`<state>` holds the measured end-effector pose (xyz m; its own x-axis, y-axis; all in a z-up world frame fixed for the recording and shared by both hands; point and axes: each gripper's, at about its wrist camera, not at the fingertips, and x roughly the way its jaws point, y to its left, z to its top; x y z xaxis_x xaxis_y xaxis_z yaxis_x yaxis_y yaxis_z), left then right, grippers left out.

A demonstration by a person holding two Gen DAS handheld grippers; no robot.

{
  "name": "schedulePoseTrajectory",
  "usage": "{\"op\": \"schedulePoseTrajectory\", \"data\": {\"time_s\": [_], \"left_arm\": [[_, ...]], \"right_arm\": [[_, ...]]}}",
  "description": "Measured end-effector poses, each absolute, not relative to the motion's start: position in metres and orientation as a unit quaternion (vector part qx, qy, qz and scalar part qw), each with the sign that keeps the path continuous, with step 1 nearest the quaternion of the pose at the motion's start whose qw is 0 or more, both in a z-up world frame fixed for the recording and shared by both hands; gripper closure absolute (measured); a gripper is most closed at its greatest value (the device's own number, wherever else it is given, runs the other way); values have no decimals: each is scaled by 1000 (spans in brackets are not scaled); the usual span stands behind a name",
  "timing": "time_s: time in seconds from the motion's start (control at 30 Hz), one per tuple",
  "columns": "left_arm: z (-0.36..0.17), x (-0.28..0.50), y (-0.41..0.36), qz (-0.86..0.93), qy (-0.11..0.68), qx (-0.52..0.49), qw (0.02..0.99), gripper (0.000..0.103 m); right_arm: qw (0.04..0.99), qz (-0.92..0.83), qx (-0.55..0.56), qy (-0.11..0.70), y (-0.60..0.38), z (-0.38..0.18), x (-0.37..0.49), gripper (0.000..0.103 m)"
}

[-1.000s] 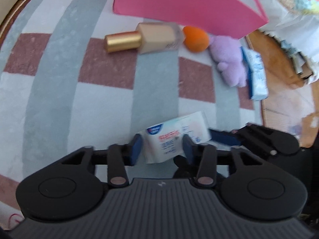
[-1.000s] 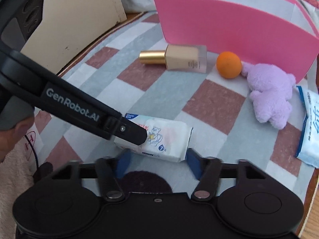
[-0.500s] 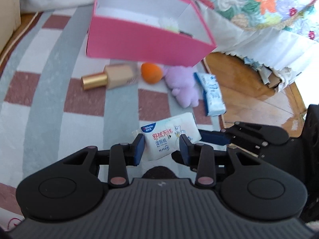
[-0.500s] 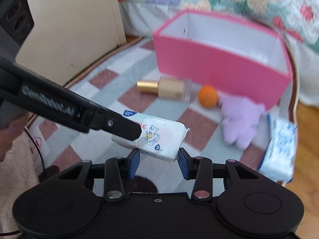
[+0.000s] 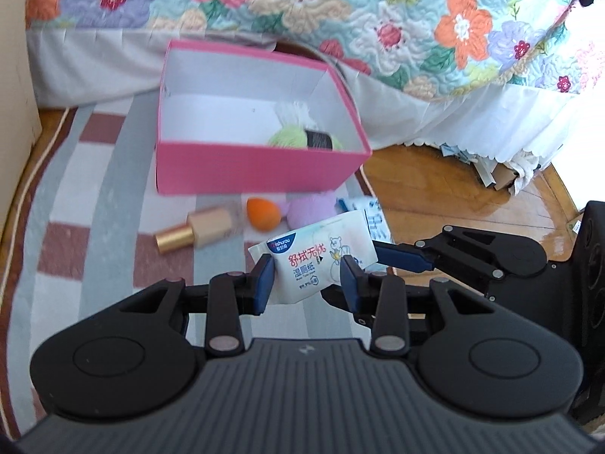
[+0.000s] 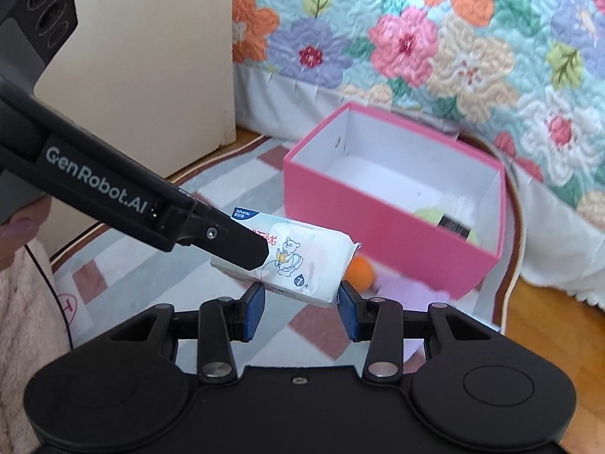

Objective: Organize objects
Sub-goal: 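Carry the wet-wipes pack into the pink box and lower it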

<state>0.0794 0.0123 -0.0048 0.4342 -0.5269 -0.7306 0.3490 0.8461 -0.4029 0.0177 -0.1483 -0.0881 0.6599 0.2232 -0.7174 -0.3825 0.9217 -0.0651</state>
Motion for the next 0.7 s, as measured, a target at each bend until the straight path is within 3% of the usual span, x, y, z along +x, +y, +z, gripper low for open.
{"op": "schedulePoseTrajectory", "data": {"time_s": [0.33, 0.7], "left_arm": [[19, 129, -13, -270, 435, -60, 857, 66], [3, 239, -33, -223, 444, -86, 864, 66]], "right_arm": [[912, 149, -163, 345, -159, -60, 66, 56], [912, 169, -72, 366, -196, -81, 179, 56]]}}
